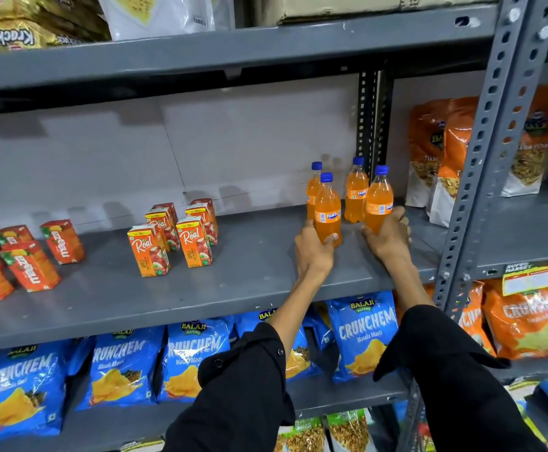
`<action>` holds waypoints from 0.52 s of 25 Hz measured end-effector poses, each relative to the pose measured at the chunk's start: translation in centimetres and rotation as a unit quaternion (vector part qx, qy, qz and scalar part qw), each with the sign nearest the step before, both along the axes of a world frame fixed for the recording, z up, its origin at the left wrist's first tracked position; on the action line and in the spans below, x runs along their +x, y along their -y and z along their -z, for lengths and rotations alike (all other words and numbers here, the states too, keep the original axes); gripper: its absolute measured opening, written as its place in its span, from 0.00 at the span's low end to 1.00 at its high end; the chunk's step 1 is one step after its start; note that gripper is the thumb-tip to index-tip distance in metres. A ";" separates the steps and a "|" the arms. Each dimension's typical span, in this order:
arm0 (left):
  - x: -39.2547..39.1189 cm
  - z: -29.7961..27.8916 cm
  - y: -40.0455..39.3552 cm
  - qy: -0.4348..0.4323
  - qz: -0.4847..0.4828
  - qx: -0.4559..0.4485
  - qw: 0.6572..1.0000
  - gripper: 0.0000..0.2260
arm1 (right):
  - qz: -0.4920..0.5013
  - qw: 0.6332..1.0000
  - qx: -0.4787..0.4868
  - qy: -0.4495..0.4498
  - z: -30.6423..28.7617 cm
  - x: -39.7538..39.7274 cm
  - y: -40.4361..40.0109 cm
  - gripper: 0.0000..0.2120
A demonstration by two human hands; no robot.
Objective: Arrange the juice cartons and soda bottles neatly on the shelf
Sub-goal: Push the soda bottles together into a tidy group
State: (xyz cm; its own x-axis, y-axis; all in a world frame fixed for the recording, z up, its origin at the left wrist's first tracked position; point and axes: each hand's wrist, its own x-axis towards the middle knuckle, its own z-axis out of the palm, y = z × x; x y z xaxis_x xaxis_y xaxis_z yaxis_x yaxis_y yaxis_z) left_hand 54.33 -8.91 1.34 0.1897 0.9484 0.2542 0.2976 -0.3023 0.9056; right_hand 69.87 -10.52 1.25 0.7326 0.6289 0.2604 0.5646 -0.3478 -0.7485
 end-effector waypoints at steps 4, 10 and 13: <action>0.1 0.1 0.0 -0.002 0.001 -0.006 1.000 0.25 | 0.003 1.000 -0.001 0.005 0.1 0.1 -0.1 0.32; 0.2 0.1 -0.1 -0.012 0.006 -0.002 1.000 0.26 | 0.003 1.000 0.011 -0.003 0.1 0.0 0.1 0.35; 0.2 0.1 -0.2 -0.011 0.010 -0.002 1.000 0.27 | -0.002 1.000 0.012 -0.021 -0.2 -0.3 0.6 0.37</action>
